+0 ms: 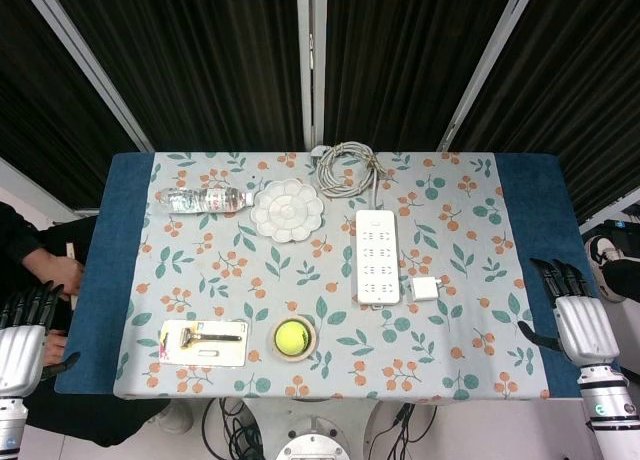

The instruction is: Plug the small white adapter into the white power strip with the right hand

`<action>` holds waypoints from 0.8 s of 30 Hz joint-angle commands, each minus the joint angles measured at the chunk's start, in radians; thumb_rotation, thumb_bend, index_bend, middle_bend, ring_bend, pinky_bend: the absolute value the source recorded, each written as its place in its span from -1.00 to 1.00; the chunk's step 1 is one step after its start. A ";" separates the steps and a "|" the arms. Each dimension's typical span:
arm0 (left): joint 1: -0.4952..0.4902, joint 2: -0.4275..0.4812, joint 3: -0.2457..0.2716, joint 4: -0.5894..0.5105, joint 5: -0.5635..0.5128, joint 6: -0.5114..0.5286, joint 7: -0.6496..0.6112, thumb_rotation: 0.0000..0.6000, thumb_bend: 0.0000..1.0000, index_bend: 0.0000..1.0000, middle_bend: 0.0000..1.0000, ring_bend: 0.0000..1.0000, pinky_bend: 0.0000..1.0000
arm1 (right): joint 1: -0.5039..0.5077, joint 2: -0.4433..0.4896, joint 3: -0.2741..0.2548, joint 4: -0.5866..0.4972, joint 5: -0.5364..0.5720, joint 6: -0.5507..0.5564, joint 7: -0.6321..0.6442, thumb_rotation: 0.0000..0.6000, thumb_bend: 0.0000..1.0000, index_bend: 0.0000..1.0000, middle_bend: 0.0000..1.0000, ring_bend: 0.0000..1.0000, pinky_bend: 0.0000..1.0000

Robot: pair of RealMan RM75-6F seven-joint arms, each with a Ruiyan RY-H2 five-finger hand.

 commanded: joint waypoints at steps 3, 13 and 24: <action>-0.001 -0.001 -0.001 0.005 -0.002 0.000 -0.005 1.00 -0.83 -0.87 -1.00 -1.00 -1.00 | -0.003 -0.002 0.003 -0.006 0.015 0.001 -0.012 1.00 -0.71 -1.00 -0.81 -1.00 -1.00; 0.007 -0.015 0.005 0.027 0.017 0.019 -0.031 1.00 -0.84 -0.87 -1.00 -1.00 -1.00 | 0.030 -0.072 0.014 0.023 -0.005 -0.016 -0.044 1.00 -0.75 -0.92 -0.62 -1.00 -1.00; 0.036 -0.024 0.018 0.043 0.022 0.054 -0.056 1.00 -0.84 -0.87 -1.00 -1.00 -1.00 | 0.154 -0.295 0.024 0.230 0.012 -0.176 -0.113 1.00 -0.86 -0.39 -0.40 -1.00 -1.00</action>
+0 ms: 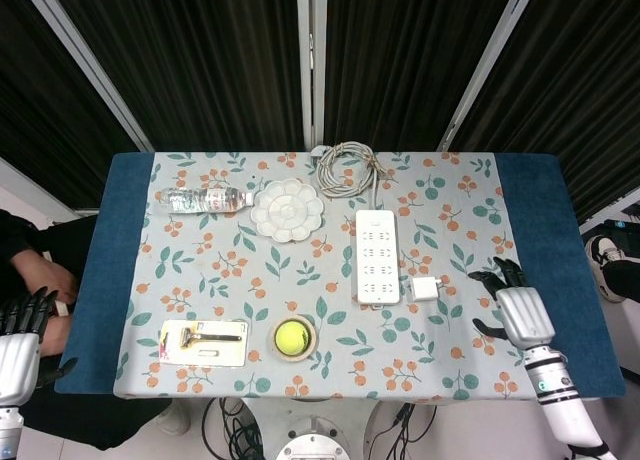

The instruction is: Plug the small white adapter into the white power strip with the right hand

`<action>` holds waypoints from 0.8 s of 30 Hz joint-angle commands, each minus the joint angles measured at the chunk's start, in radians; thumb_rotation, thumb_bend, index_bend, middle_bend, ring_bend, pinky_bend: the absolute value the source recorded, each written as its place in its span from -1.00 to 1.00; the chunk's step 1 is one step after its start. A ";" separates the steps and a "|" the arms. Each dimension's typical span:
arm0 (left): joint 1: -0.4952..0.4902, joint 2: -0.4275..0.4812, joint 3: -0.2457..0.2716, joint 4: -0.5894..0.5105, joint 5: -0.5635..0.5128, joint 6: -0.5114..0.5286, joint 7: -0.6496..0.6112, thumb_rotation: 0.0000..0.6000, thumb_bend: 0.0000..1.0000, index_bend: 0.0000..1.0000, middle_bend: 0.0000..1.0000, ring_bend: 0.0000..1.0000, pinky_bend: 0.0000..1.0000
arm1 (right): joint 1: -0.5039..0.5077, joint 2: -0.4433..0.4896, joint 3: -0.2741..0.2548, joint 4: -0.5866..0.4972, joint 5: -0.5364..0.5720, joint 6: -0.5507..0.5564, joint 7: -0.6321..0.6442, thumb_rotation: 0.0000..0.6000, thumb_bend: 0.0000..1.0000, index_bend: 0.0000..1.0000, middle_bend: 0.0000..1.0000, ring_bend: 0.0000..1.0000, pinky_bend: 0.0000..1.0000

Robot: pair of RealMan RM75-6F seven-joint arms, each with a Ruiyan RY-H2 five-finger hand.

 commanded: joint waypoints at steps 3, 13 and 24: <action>0.005 -0.001 0.001 0.003 0.002 0.006 -0.005 1.00 -0.84 -0.87 -1.00 -1.00 -1.00 | 0.059 -0.107 0.011 0.106 0.013 -0.060 -0.016 1.00 -0.90 -0.33 -0.42 -1.00 -1.00; 0.000 -0.003 -0.002 0.006 0.000 -0.004 -0.007 1.00 -0.84 -0.87 -1.00 -1.00 -1.00 | 0.123 -0.208 0.022 0.215 0.018 -0.111 -0.027 1.00 -0.90 -0.29 -0.51 -1.00 -1.00; 0.001 -0.004 -0.002 0.013 -0.006 -0.013 -0.014 1.00 -0.84 -0.87 -1.00 -1.00 -1.00 | 0.155 -0.259 0.028 0.285 0.049 -0.148 -0.001 1.00 -0.83 -0.27 -0.51 -1.00 -1.00</action>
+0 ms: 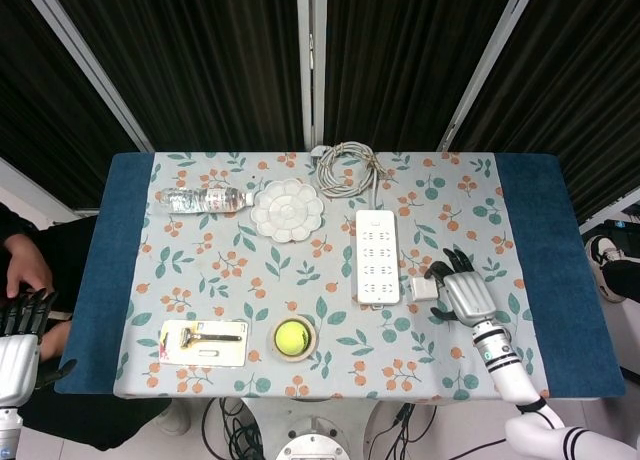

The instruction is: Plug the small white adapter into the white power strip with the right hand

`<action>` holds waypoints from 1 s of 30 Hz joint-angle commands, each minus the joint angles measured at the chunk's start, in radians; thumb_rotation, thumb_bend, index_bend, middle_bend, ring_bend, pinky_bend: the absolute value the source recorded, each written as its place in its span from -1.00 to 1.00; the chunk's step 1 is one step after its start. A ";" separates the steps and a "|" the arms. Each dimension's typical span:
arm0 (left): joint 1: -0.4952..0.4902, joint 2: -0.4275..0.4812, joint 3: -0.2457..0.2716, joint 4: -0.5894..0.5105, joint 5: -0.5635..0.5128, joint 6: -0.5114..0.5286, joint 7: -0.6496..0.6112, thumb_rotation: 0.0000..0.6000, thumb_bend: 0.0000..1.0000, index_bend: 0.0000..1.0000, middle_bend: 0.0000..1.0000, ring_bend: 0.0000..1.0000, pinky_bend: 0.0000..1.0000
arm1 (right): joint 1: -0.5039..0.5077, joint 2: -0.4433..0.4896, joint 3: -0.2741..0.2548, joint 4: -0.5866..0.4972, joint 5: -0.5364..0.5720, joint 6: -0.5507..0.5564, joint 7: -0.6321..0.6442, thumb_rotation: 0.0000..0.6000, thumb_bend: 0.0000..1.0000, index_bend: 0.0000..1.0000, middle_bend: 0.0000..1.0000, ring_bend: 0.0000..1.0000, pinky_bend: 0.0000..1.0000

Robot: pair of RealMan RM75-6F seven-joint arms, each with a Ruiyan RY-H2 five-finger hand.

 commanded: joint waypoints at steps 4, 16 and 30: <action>-0.002 -0.002 -0.001 0.003 0.001 -0.002 -0.002 1.00 -0.84 -0.87 -1.00 -1.00 -1.00 | 0.008 -0.006 -0.008 0.014 0.003 -0.012 0.012 1.00 -0.82 -0.25 -0.50 -1.00 -1.00; -0.002 -0.005 -0.002 0.007 -0.001 -0.005 -0.006 1.00 -0.84 -0.87 -1.00 -1.00 -1.00 | 0.029 -0.021 -0.015 0.051 0.007 -0.032 0.031 1.00 -0.65 -0.17 -0.45 -1.00 -1.00; 0.001 -0.008 -0.001 0.017 -0.002 -0.007 -0.020 1.00 -0.84 -0.87 -1.00 -1.00 -1.00 | 0.052 0.019 0.010 0.043 0.050 -0.066 0.059 1.00 -0.25 -0.01 -0.37 -0.96 -1.00</action>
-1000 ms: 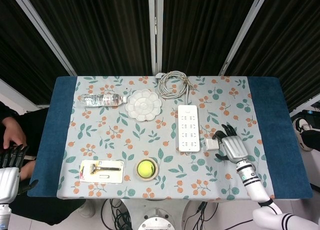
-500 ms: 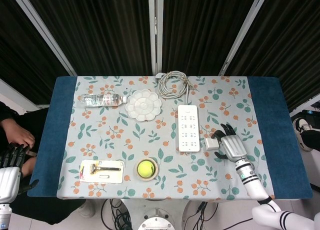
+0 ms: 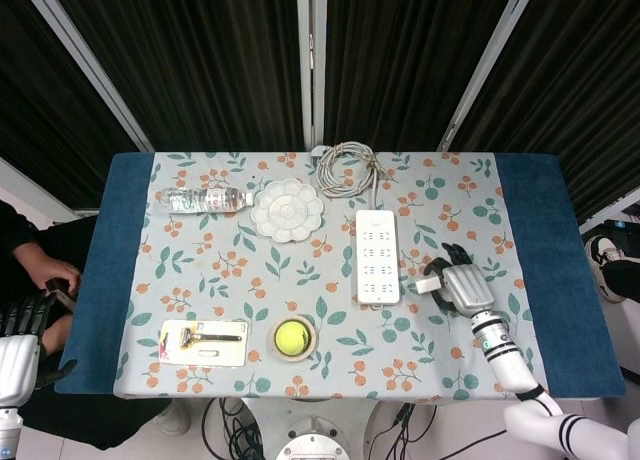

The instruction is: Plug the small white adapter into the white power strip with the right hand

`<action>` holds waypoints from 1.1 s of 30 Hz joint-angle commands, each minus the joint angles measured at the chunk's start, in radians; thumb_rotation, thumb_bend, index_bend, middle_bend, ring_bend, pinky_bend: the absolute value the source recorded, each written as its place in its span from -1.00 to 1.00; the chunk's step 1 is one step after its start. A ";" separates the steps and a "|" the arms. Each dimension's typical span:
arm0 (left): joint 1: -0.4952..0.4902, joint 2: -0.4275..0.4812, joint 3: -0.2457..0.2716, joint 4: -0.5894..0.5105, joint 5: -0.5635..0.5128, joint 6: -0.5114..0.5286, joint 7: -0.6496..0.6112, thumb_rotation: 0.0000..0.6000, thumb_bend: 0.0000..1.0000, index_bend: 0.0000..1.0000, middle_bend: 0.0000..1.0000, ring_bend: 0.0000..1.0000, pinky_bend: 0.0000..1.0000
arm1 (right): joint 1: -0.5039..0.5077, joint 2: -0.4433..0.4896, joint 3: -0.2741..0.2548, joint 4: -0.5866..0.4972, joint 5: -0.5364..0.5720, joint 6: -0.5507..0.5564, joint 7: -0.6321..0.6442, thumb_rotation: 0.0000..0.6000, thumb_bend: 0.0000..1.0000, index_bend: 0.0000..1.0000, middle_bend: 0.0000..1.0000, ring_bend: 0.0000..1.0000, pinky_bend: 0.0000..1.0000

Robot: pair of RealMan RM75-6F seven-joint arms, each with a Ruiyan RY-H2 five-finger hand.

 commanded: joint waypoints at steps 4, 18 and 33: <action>-0.004 -0.001 0.000 -0.001 0.003 -0.005 0.003 1.00 -0.84 -0.87 -1.00 -1.00 -1.00 | 0.015 0.065 0.006 -0.031 0.055 -0.078 -0.024 1.00 -0.25 0.01 -0.37 -0.96 -1.00; -0.003 0.002 0.001 -0.012 -0.003 -0.010 0.014 1.00 -0.83 -0.87 -1.00 -1.00 -1.00 | 0.074 0.180 -0.003 -0.166 0.133 -0.178 -0.224 1.00 -0.64 -0.44 -0.50 -1.00 -1.00; 0.003 -0.003 0.006 -0.005 -0.009 -0.013 0.002 1.00 -0.83 -0.87 -1.00 -1.00 -1.00 | 0.158 0.211 -0.014 -0.230 0.187 -0.220 -0.440 1.00 -0.58 -0.33 -0.38 -0.98 -1.00</action>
